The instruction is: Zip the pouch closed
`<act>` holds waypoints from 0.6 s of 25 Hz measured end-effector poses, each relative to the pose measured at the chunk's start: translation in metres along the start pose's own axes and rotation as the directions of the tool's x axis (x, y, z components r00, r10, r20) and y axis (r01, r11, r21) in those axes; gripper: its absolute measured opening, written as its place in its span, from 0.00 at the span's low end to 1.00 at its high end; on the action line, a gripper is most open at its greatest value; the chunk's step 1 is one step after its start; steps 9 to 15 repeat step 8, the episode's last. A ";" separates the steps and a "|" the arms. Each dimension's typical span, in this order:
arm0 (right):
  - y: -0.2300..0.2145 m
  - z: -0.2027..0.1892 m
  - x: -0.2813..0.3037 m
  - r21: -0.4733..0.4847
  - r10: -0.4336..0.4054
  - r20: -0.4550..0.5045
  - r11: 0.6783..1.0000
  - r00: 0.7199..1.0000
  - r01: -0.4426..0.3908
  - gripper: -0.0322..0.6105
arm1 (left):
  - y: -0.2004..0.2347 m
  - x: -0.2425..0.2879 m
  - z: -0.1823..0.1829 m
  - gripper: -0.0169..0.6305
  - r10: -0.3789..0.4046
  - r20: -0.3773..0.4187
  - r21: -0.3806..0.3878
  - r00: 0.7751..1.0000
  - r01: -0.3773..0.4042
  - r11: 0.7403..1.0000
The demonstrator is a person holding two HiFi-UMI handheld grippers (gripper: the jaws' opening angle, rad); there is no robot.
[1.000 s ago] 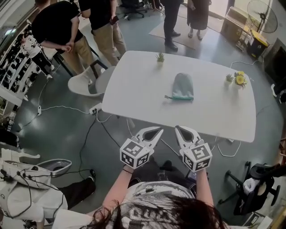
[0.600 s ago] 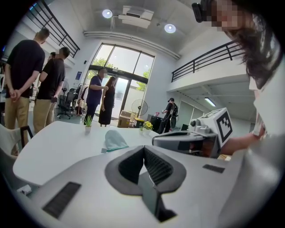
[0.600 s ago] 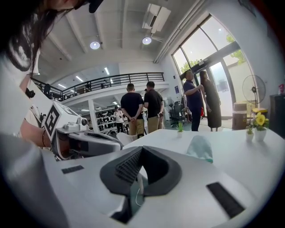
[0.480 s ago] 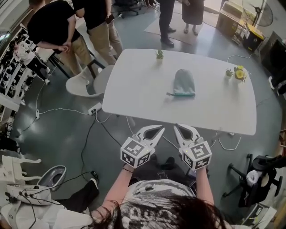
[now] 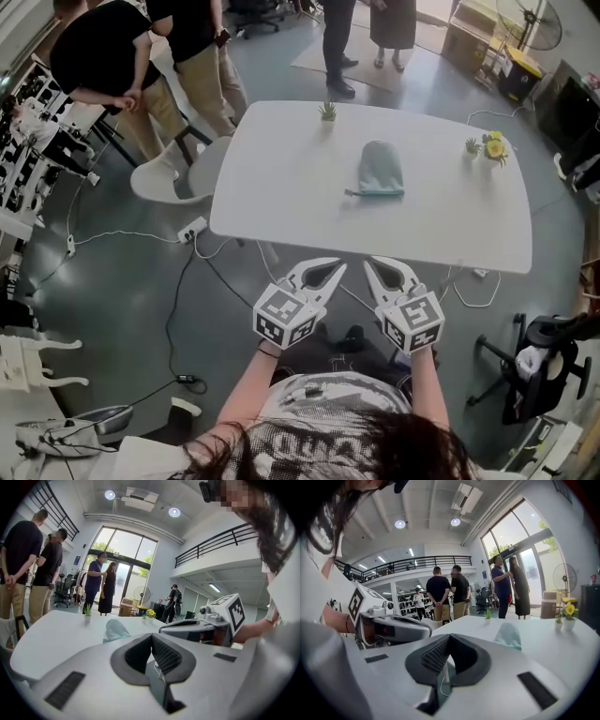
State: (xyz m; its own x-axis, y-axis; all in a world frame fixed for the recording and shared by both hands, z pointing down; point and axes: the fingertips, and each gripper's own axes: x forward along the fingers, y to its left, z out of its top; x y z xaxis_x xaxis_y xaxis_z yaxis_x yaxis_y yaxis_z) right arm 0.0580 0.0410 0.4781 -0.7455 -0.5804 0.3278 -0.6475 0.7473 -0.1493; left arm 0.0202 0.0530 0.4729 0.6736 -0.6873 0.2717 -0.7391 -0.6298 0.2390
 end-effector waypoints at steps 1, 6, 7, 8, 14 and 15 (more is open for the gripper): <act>0.000 0.000 -0.001 -0.001 -0.001 0.000 1.000 1.000 0.001 0.04 | -0.001 0.000 0.000 0.05 -0.002 0.001 0.001 1.000 0.002 1.000; 0.003 0.000 -0.002 -0.007 0.003 0.000 1.000 1.000 -0.003 0.04 | -0.002 0.000 0.000 0.05 -0.004 0.005 0.002 1.000 0.004 1.000; 0.003 -0.001 -0.001 -0.008 0.004 -0.001 1.000 1.000 -0.004 0.04 | -0.002 -0.001 0.000 0.05 -0.003 0.006 0.002 1.000 0.003 1.000; 0.003 -0.001 -0.001 -0.009 0.005 -0.002 1.000 1.000 -0.005 0.04 | -0.002 -0.001 0.000 0.05 -0.003 0.007 0.002 1.000 0.003 1.000; 0.003 -0.001 -0.001 -0.009 0.005 -0.002 1.000 1.000 -0.005 0.04 | -0.002 -0.001 0.000 0.05 -0.003 0.007 0.002 1.000 0.003 1.000; 0.003 -0.001 -0.001 -0.009 0.005 -0.002 1.000 1.000 -0.005 0.04 | -0.002 -0.001 0.000 0.05 -0.003 0.007 0.002 1.000 0.003 1.000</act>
